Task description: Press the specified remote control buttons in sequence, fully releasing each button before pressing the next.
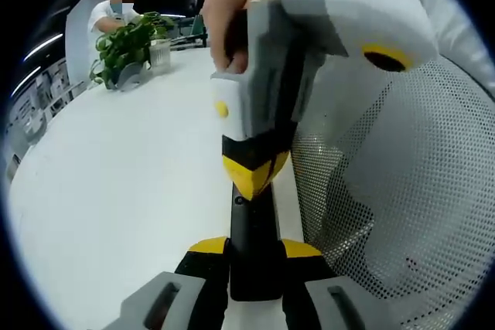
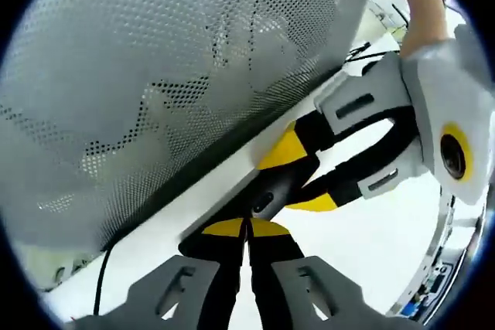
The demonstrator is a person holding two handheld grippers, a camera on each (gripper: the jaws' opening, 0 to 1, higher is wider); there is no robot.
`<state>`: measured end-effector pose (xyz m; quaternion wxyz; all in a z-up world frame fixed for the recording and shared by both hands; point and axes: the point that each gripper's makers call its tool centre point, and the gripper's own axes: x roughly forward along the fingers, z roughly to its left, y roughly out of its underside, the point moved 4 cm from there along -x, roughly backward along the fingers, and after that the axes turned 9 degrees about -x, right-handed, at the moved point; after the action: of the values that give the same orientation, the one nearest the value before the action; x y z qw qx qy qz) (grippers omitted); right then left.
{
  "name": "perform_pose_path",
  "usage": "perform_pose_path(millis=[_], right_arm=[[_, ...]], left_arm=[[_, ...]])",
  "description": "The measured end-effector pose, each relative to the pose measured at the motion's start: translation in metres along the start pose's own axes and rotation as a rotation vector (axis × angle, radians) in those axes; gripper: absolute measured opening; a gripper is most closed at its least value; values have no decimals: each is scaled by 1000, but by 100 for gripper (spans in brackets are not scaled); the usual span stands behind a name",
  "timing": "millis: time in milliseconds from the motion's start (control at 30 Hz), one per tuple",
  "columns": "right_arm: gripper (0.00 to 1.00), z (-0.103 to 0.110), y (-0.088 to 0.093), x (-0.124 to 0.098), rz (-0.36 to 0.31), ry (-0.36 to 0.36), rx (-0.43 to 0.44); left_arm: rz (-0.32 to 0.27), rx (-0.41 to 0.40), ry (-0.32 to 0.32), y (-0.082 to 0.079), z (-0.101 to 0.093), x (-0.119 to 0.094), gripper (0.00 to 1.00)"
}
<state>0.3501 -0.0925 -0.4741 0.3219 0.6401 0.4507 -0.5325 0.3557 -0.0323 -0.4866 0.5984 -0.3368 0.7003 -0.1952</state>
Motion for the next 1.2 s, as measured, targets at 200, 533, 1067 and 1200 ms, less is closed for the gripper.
perform_pose_path(millis=[200,533,1067,1200], right_arm=[[0,0,-5,2,73,-28,-203],[0,-5,6,0,-90,-30,387],[0,-9,23,2,-226,-38,985],[0,-9,23,3,-202,-57,904]], left_arm=[[1,1,1,0,0,0,25],[-1,-6,2,0,0,0,25],[-6,-9,5,2,2,1,25],[-28,-41,15,3,4,0,25]])
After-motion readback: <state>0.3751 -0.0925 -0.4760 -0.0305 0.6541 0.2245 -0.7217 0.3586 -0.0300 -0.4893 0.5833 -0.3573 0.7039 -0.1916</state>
